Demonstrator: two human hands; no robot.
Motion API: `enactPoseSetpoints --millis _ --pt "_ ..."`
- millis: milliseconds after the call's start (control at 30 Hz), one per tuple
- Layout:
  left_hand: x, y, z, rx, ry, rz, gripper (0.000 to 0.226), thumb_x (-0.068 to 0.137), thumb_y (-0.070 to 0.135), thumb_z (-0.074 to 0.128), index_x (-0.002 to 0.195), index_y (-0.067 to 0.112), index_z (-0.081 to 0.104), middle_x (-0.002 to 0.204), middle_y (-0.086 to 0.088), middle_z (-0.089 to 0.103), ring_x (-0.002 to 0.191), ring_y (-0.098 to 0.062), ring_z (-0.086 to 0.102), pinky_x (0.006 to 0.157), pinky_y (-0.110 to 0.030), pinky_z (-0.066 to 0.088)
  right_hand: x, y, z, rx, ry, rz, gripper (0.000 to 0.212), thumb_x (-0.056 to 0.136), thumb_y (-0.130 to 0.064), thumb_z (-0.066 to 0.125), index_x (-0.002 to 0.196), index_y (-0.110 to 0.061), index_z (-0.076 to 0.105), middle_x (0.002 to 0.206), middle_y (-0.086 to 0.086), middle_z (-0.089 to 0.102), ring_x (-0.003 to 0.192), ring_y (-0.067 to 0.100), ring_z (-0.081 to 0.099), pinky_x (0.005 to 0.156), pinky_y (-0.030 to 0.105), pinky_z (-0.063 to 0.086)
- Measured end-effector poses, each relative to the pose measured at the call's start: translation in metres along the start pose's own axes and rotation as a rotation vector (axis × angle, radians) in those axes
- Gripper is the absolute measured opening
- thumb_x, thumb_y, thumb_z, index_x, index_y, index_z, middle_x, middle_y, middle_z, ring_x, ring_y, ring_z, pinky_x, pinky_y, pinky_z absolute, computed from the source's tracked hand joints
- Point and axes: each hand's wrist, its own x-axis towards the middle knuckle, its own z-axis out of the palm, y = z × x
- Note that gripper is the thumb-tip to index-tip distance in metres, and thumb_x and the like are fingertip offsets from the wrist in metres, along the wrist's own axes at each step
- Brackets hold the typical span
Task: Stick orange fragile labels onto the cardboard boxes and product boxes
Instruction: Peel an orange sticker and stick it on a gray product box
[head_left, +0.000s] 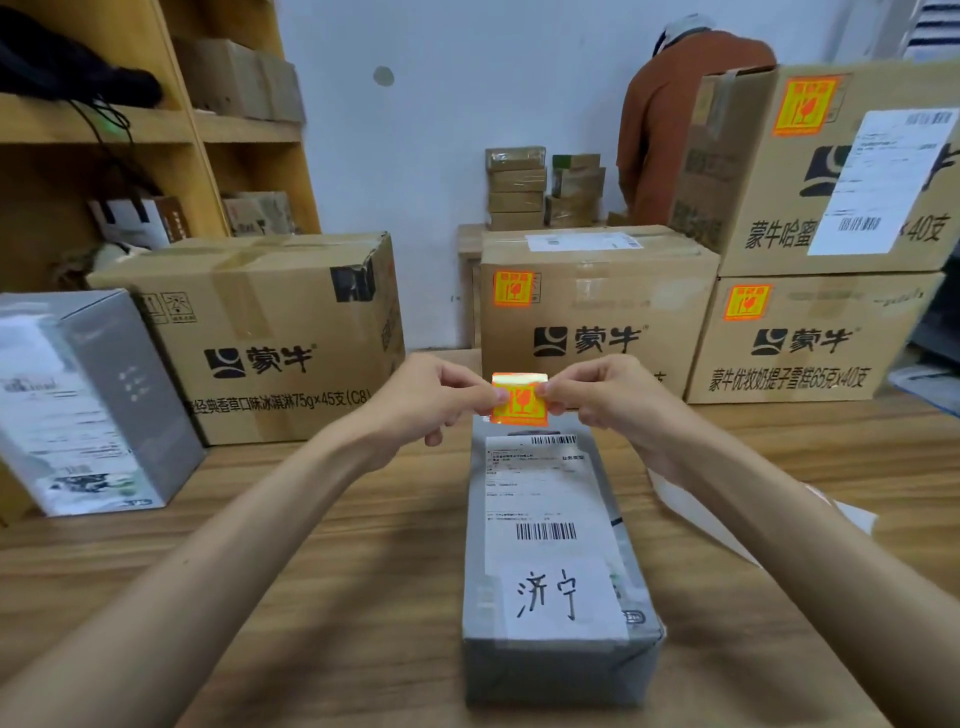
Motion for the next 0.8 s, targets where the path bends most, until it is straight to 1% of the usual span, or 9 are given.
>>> enactPoseSetpoints --millis 133,233,300,367,467,567,667,733,800 --pt "0.007 -0.009 -0.002 -0.058 0.042 -0.043 0.017 0.091 0.028 0.074 0.084 0.016 0.083 0.059 0.012 0.065 0.06 -0.009 0.042 0.047 -0.023 0.037 0.012 -0.001 0.008 -0.021 0.01 0.059 0.015 0.089 -0.019 0.073 0.092 -0.006 0.079 0.084 0.007 0.073 0.066 0.003 0.056 0.066 0.021 0.04" --pt "0.011 -0.018 -0.004 -0.078 0.039 -0.065 0.017 0.089 0.027 0.077 0.084 0.013 0.083 0.072 0.004 0.071 0.062 -0.011 0.042 0.045 -0.024 0.036 0.02 0.002 0.013 -0.063 0.002 0.087 0.015 0.087 -0.019 0.075 0.084 -0.005 0.078 0.081 0.005 0.072 0.068 0.004 0.055 0.069 0.023 0.038" --pt "0.014 -0.024 -0.003 -0.056 0.05 -0.088 0.017 0.087 0.027 0.079 0.081 0.012 0.083 0.073 0.001 0.071 0.063 -0.013 0.04 0.044 -0.025 0.034 0.025 0.006 0.018 -0.117 0.001 0.096 0.016 0.087 -0.02 0.076 0.077 -0.006 0.077 0.086 0.007 0.074 0.073 0.005 0.057 0.064 0.022 0.038" --pt "0.018 -0.029 -0.002 -0.033 0.061 -0.119 0.017 0.086 0.028 0.08 0.076 0.014 0.082 0.071 0.001 0.069 0.064 -0.014 0.04 0.044 -0.024 0.033 0.03 0.009 0.023 -0.171 0.002 0.102 0.015 0.086 -0.021 0.077 0.078 -0.008 0.078 0.085 0.007 0.073 0.07 0.008 0.058 0.059 0.024 0.041" --pt "0.022 -0.035 0.0 -0.015 0.059 -0.158 0.017 0.085 0.028 0.081 0.075 0.014 0.083 0.072 -0.001 0.068 0.067 -0.017 0.039 0.043 -0.023 0.032 0.037 0.013 0.026 -0.238 0.0 0.098 0.015 0.085 -0.023 0.078 0.078 -0.01 0.079 0.083 0.004 0.074 0.079 0.012 0.065 0.071 0.031 0.052" --pt "0.027 -0.042 0.001 -0.009 0.04 -0.186 0.017 0.084 0.027 0.081 0.077 0.012 0.083 0.072 -0.001 0.067 0.068 -0.019 0.037 0.044 -0.025 0.029 0.041 0.014 0.028 -0.291 -0.011 0.083 0.016 0.085 -0.024 0.078 0.078 -0.01 0.078 0.079 0.003 0.073 0.067 0.008 0.06 0.06 0.029 0.049" --pt "0.032 -0.047 0.003 0.003 0.024 -0.205 0.019 0.084 0.028 0.081 0.077 0.011 0.082 0.076 -0.007 0.066 0.069 -0.019 0.038 0.044 -0.026 0.029 0.046 0.017 0.03 -0.34 0.001 0.087 0.017 0.084 -0.025 0.078 0.075 -0.011 0.078 0.081 0.006 0.075 0.075 0.02 0.065 0.076 0.046 0.059" --pt "0.035 -0.05 0.003 0.001 0.022 -0.217 0.019 0.083 0.03 0.082 0.076 0.012 0.082 0.076 -0.008 0.066 0.067 -0.017 0.037 0.043 -0.025 0.029 0.049 0.018 0.031 -0.372 0.005 0.094 0.017 0.084 -0.026 0.078 0.075 -0.012 0.078 0.081 0.005 0.075 0.08 0.024 0.07 0.079 0.048 0.059" --pt "0.037 -0.051 0.004 -0.007 0.031 -0.232 0.02 0.083 0.03 0.082 0.076 0.011 0.082 0.072 -0.002 0.067 0.065 -0.015 0.038 0.043 -0.024 0.028 0.051 0.019 0.031 -0.408 0.004 0.093 0.017 0.084 -0.027 0.078 0.076 -0.013 0.078 0.083 0.003 0.076 0.084 0.021 0.071 0.079 0.043 0.06"
